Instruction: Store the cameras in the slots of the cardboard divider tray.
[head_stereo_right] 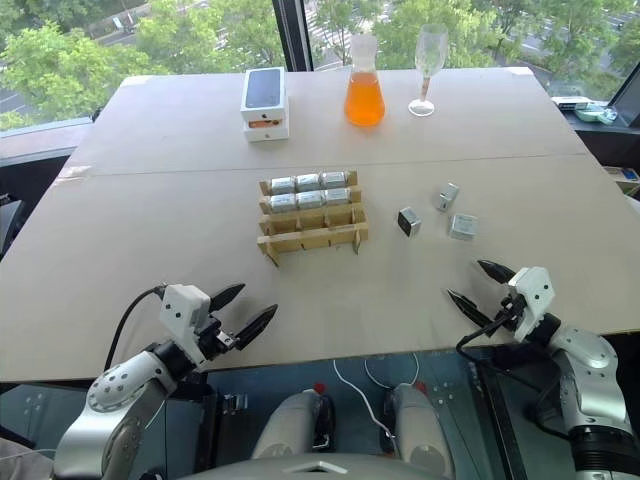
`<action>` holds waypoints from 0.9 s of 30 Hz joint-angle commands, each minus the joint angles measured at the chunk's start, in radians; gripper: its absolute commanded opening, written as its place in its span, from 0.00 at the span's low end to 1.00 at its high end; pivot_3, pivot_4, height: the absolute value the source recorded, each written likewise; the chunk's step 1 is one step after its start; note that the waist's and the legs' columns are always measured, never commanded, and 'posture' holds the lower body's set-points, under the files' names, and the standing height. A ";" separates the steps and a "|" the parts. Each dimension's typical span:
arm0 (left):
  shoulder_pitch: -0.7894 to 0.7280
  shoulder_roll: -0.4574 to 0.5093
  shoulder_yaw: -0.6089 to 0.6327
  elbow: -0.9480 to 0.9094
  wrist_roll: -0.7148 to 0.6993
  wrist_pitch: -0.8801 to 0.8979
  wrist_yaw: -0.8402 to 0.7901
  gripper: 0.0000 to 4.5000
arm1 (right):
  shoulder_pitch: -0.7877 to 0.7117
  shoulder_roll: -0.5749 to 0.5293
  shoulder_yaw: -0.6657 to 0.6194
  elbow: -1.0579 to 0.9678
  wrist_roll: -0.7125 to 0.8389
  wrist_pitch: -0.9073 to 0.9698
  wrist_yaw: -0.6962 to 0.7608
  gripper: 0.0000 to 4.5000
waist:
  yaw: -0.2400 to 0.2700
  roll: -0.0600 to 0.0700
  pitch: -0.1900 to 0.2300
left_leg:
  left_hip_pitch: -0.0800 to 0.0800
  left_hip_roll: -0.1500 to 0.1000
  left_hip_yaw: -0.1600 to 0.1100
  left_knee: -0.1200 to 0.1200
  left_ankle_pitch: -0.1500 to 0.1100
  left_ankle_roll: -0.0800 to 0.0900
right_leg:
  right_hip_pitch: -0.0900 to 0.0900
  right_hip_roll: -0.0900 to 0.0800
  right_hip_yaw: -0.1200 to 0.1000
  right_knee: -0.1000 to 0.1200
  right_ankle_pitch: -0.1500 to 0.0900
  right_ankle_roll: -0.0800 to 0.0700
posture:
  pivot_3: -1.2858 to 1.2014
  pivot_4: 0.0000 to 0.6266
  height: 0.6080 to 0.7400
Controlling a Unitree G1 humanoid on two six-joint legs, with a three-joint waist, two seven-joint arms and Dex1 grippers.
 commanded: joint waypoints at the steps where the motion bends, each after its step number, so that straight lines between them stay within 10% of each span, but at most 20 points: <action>1: -0.016 0.012 0.006 -0.012 0.005 -0.027 -0.006 0.94 | 0.004 0.001 -0.021 -0.012 0.009 -0.023 -0.008 1.00 | 0.000 0.000 0.000 | 0.000 0.000 0.000 0.000 0.000 0.000 | 0.000 0.000 0.000 0.000 0.000 0.000 | 0.52 0.24 1.00; 27: -0.068 0.082 0.023 -0.051 -0.117 0.046 -0.138 0.94 | -0.215 -0.059 -0.005 0.166 -0.053 0.017 -0.040 1.00 | -0.003 0.000 0.000 | 0.000 0.000 0.000 0.000 0.000 0.000 | 0.000 0.000 0.000 0.000 0.000 0.000 | 0.52 0.24 1.00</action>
